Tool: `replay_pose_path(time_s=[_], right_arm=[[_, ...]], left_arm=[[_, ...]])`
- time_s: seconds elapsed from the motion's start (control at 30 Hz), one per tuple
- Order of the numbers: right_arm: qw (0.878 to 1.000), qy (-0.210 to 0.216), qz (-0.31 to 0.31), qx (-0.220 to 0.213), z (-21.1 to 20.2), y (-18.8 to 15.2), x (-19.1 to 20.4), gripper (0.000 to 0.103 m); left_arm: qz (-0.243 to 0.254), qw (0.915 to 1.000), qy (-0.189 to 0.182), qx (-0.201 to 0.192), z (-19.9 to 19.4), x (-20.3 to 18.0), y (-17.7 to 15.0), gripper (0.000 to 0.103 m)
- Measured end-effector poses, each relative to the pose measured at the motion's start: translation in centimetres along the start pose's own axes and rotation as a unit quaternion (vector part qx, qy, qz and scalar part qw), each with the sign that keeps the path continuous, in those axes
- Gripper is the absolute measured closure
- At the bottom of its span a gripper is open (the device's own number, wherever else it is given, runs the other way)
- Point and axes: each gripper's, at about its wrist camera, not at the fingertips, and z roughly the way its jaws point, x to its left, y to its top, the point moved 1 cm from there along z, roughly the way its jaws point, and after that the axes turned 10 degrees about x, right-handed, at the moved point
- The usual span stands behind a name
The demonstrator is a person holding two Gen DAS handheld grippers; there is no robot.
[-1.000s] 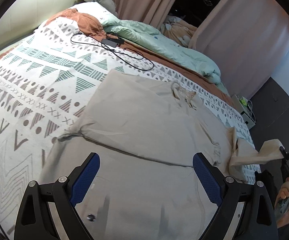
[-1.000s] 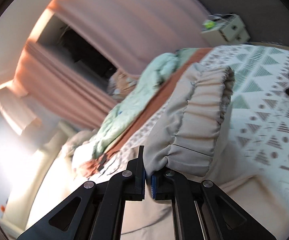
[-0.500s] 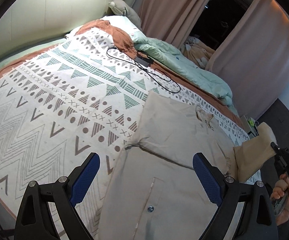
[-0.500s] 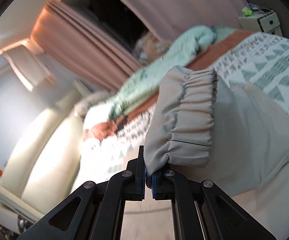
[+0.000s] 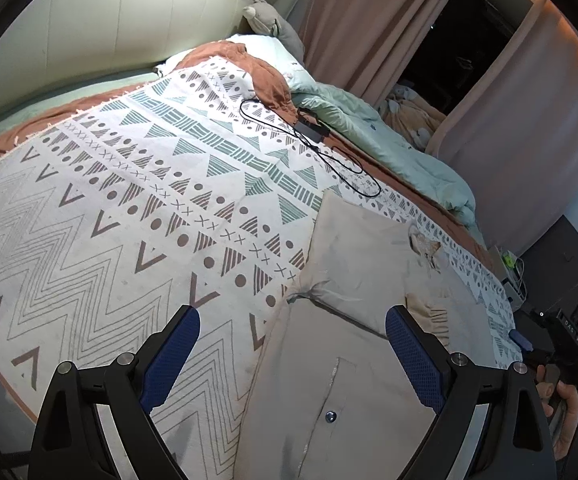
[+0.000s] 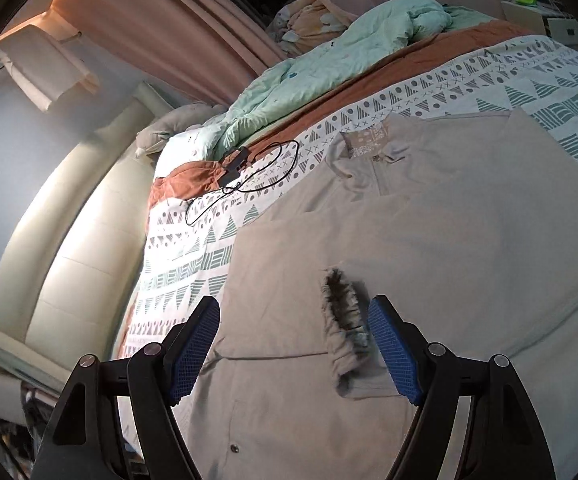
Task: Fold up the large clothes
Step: 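Lay the sleeve on the jacket front and open the right gripper, then move the left gripper to the elastic cuff and close on it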
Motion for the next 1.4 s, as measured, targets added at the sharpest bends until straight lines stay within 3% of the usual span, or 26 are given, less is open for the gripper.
replay_pose_path(time_s=[0.2,0.4,0.63,0.8,0.97,1.23,1.4], right_arm=[[0.999,-0.035,-0.015,-0.014,-3.5,-1.0,-3.0,0.026],[0.997,-0.076,0.017,-0.025,-5.9,-2.3,-9.9,0.026],[0.995,-0.066,0.070,-0.027,-7.5,-3.1,-18.0,0.026],[0.989,-0.023,0.143,-0.026,-7.2,-3.1,-24.2,0.026],[0.977,0.023,0.210,-0.028,-6.8,-2.9,-29.2,0.026],[0.964,0.042,0.262,-0.006,-5.5,-1.9,-34.6,0.026],[0.956,0.081,0.280,-0.006,-5.0,-1.4,-35.9,0.026]], left_arm=[[0.015,0.9996,-0.013,0.020,2.7,-3.0,-0.4,0.009],[0.050,0.9978,-0.015,0.042,5.5,-7.9,-1.0,0.009],[0.105,0.9929,-0.002,0.057,8.4,-14.6,-1.9,0.009],[0.141,0.9876,0.011,0.069,11.0,-19.3,-3.0,0.009],[0.174,0.9801,0.027,0.091,14.6,-24.0,-4.7,0.009],[0.237,0.9604,0.078,0.123,21.8,-29.3,-7.3,0.009],[0.273,0.9408,0.143,0.140,26.6,-30.1,-7.8,0.009]])
